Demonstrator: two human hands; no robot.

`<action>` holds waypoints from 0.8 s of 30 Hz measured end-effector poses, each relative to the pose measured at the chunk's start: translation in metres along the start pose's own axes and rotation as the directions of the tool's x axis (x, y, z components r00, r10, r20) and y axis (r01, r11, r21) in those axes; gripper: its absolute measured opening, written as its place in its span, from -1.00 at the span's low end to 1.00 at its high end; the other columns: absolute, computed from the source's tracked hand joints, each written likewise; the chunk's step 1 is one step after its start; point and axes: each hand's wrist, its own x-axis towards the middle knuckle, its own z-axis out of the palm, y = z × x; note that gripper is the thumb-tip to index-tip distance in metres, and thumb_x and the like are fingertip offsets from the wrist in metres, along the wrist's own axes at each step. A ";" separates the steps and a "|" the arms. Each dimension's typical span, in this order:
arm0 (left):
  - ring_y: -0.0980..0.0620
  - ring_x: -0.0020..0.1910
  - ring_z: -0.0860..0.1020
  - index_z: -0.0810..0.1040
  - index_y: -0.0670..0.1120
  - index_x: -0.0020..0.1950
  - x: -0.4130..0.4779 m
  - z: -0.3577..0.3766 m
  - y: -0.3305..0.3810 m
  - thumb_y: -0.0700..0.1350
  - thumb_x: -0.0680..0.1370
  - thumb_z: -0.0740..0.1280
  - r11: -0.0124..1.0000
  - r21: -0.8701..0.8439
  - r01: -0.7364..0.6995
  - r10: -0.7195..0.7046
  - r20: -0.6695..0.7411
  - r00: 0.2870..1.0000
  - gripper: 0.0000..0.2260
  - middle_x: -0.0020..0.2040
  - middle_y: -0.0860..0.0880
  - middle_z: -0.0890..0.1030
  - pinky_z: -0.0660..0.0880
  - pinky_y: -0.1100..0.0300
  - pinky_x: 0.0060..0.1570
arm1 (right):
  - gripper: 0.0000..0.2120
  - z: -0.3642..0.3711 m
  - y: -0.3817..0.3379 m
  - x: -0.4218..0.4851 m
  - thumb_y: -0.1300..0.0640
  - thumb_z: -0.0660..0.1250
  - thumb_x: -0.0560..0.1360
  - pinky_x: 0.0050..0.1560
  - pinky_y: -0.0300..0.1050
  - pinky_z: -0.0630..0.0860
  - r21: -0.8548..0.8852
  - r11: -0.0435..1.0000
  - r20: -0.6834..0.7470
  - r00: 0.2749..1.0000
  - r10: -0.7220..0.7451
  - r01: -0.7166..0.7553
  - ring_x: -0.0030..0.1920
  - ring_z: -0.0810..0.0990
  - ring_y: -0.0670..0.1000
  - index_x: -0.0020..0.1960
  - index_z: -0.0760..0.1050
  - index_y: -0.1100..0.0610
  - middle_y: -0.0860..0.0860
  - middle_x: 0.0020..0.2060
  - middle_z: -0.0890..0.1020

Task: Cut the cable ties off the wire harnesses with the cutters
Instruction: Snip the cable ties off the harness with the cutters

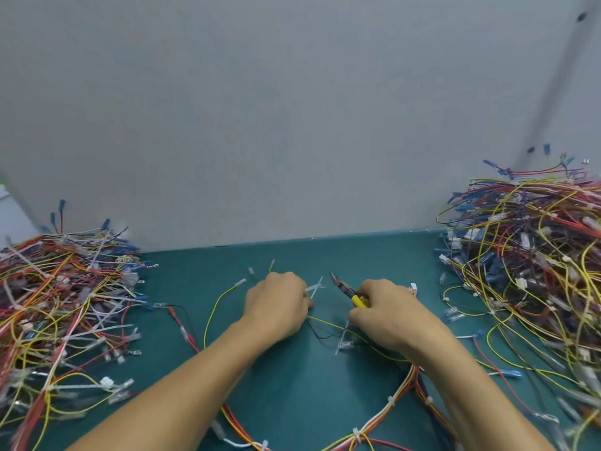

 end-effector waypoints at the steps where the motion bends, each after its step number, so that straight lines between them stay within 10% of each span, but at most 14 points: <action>1: -0.16 0.02 0.55 0.54 -0.02 -0.20 -0.003 -0.001 -0.002 0.07 0.52 0.32 0.999 -0.032 0.004 -0.003 0.022 1.000 -0.81 -0.05 -0.08 0.62 0.39 0.12 -0.19 | -0.84 0.000 0.000 0.000 0.08 0.25 0.41 -0.24 -0.12 0.41 -0.004 1.000 0.006 1.000 0.001 -0.001 -0.11 0.52 0.10 -0.04 0.50 0.07 0.08 -0.16 0.56; 9: -0.04 -0.09 0.54 0.61 0.01 -0.15 -0.015 -0.026 -0.026 0.11 0.47 0.38 0.988 -0.043 -0.146 0.151 0.221 0.964 -0.82 -0.22 0.03 0.62 0.52 0.10 -0.12 | -0.83 -0.001 -0.002 -0.003 0.08 0.24 0.40 -0.28 -0.15 0.40 -0.028 1.000 0.025 1.000 -0.007 0.007 -0.13 0.54 0.08 -0.04 0.51 0.08 0.06 -0.20 0.55; 14: -0.07 0.02 0.56 0.59 0.06 0.07 -0.029 -0.026 -0.030 0.08 0.59 0.18 0.929 0.216 -0.301 0.314 -0.028 0.949 -0.77 -0.02 0.05 0.64 0.48 0.10 -0.10 | -0.91 -0.004 -0.010 -0.006 0.10 0.25 0.40 -0.35 -0.12 0.33 -0.019 0.995 -0.095 0.991 -0.098 0.096 -0.16 0.50 0.10 -0.12 0.46 0.07 0.04 -0.25 0.52; 20: 0.05 -0.45 0.51 0.63 -0.01 -0.29 -0.067 -0.033 -0.036 -0.16 0.35 0.43 0.831 0.129 -0.542 0.525 -0.507 0.683 -0.94 -0.42 0.07 0.52 0.37 0.25 -0.56 | -0.93 -0.001 -0.037 -0.015 0.09 0.32 0.42 -0.25 -0.13 0.40 0.099 0.943 -0.161 0.940 -0.300 0.317 -0.18 0.48 0.01 -0.11 0.48 -0.01 -0.04 -0.28 0.56; 24: 0.02 -0.42 0.53 0.62 -0.04 -0.27 -0.088 -0.025 -0.036 -0.11 0.42 0.37 0.866 -0.033 -0.500 0.416 -0.507 0.755 -0.92 -0.40 0.06 0.52 0.44 0.20 -0.50 | -0.93 0.011 -0.044 -0.019 0.11 0.35 0.38 -0.37 -0.25 0.35 0.165 0.907 -0.093 0.921 -0.377 0.388 -0.35 0.41 -0.05 -0.13 0.51 0.03 0.04 -0.32 0.57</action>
